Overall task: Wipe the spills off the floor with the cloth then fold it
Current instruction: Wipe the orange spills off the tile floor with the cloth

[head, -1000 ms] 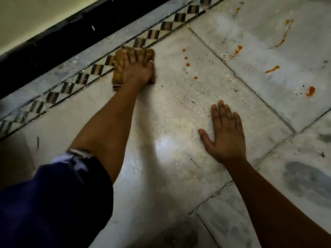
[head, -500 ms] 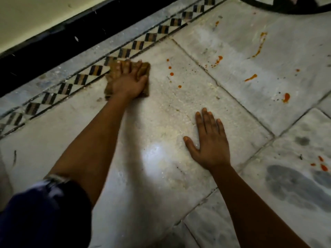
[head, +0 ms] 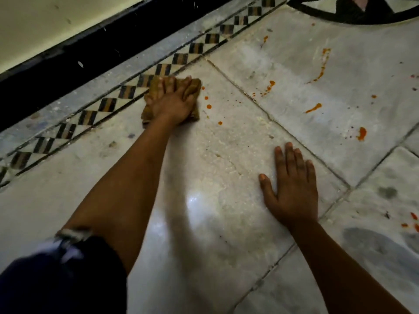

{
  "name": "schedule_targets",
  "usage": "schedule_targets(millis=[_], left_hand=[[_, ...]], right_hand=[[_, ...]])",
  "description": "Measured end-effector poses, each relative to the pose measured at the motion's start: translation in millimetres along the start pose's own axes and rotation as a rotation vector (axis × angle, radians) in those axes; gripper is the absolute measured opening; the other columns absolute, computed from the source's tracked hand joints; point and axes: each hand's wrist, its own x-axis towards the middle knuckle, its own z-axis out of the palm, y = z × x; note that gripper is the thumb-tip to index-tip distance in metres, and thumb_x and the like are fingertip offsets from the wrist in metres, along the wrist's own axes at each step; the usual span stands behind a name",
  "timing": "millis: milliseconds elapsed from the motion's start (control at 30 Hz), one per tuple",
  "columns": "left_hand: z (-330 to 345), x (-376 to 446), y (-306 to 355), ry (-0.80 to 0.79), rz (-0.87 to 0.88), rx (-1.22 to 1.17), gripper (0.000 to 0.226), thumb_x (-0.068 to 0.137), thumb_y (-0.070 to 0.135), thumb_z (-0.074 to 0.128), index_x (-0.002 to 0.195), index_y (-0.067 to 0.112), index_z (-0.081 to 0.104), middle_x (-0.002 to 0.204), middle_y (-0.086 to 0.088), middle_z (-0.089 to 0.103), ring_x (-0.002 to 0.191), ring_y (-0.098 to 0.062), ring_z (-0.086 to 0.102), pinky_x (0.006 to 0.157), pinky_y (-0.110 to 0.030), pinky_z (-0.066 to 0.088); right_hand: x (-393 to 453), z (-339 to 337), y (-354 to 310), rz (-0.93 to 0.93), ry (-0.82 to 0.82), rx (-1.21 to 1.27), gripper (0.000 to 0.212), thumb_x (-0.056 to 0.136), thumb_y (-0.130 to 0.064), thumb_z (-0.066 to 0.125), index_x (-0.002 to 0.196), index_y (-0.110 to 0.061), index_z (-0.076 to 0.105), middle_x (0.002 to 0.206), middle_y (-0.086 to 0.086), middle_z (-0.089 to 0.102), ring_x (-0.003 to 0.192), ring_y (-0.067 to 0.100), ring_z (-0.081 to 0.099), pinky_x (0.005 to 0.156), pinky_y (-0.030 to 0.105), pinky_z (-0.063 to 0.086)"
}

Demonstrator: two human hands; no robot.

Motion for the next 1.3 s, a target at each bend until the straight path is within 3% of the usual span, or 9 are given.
schedule_targets(millis=[200,333,433,567,800,867,1033,1200,1300], left_hand=[[2.5,15.5,61.0,-0.100,0.181,0.027,0.051,0.099,0.048,0.022,0.147,0.043,0.008,0.160,0.003,-0.005,0.146,-0.024,-0.008,0.111,-0.059,-0.009],[14.7,-41.4,30.1,-0.051,0.381,0.155,0.061,0.091,0.057,0.017,0.148,0.040,0.001,0.160,0.002,-0.005,0.146,-0.021,-0.009,0.111,-0.055,-0.009],[11.7,-24.6,18.8,-0.025,0.270,0.146,0.059,0.093,0.056,0.016,0.148,0.040,0.003,0.160,0.002,-0.004,0.146,-0.022,-0.009,0.111,-0.057,-0.008],[10.1,21.6,67.8,-0.039,0.036,0.075,0.056,0.098,0.049,0.020,0.149,0.036,0.002,0.160,-0.001,-0.006,0.146,-0.027,-0.010,0.112,-0.061,-0.008],[25.4,-67.6,71.5,-0.080,0.515,0.123,0.059,0.088,0.051,0.018,0.146,0.040,0.021,0.159,0.007,0.009,0.147,-0.021,0.000,0.112,-0.057,-0.003],[21.2,-43.9,66.7,-0.083,0.512,0.167,0.060,0.087,0.052,0.016,0.146,0.041,0.021,0.159,0.008,0.009,0.147,-0.020,0.000,0.112,-0.060,-0.002],[27.8,-14.1,104.6,-0.025,0.184,0.088,0.053,0.097,0.046,0.024,0.149,0.035,0.016,0.160,0.003,0.001,0.146,-0.024,-0.006,0.111,-0.061,-0.006],[40.6,-73.8,84.5,-0.061,0.546,0.190,0.061,0.087,0.058,0.009,0.146,0.044,0.010,0.160,0.006,0.003,0.147,-0.021,-0.002,0.112,-0.057,-0.004],[36.2,-34.6,79.9,-0.022,0.447,0.204,0.059,0.090,0.058,0.011,0.147,0.043,0.008,0.160,0.004,0.002,0.147,-0.022,-0.004,0.112,-0.058,-0.003]], right_hand=[[0.9,-4.9,-2.1,0.023,-0.025,0.013,0.072,0.089,-0.053,0.026,0.149,-0.013,0.024,0.156,0.011,0.020,0.143,0.026,0.018,0.116,0.043,0.011],[0.4,-8.9,-3.7,0.043,-0.050,0.017,0.071,0.089,-0.052,0.028,0.148,-0.012,0.026,0.155,0.012,0.021,0.143,0.027,0.019,0.115,0.043,0.011],[0.7,-9.2,-3.3,0.056,-0.056,0.016,0.071,0.089,-0.051,0.030,0.148,-0.012,0.027,0.155,0.013,0.022,0.143,0.027,0.020,0.115,0.044,0.012],[1.5,-7.9,-4.4,0.056,-0.054,0.006,0.071,0.088,-0.051,0.032,0.148,-0.012,0.026,0.155,0.012,0.021,0.143,0.027,0.019,0.115,0.044,0.012],[1.3,-9.6,-4.4,0.060,-0.077,0.027,0.072,0.088,-0.051,0.031,0.149,-0.012,0.023,0.156,0.012,0.018,0.144,0.027,0.017,0.115,0.045,0.012],[1.1,-9.6,-4.1,0.062,-0.074,0.034,0.072,0.088,-0.051,0.032,0.149,-0.012,0.023,0.156,0.012,0.018,0.144,0.026,0.016,0.115,0.045,0.012],[0.1,-7.9,-6.0,0.059,-0.065,0.036,0.072,0.088,-0.050,0.033,0.148,-0.012,0.025,0.155,0.013,0.019,0.143,0.027,0.017,0.115,0.046,0.012],[1.3,-10.0,-4.5,0.057,-0.070,0.042,0.072,0.087,-0.050,0.034,0.147,-0.011,0.027,0.155,0.013,0.021,0.143,0.027,0.018,0.115,0.046,0.012],[1.4,-8.7,-3.8,0.061,-0.063,0.059,0.072,0.087,-0.050,0.033,0.148,-0.012,0.026,0.155,0.013,0.019,0.144,0.027,0.017,0.115,0.046,0.011]])
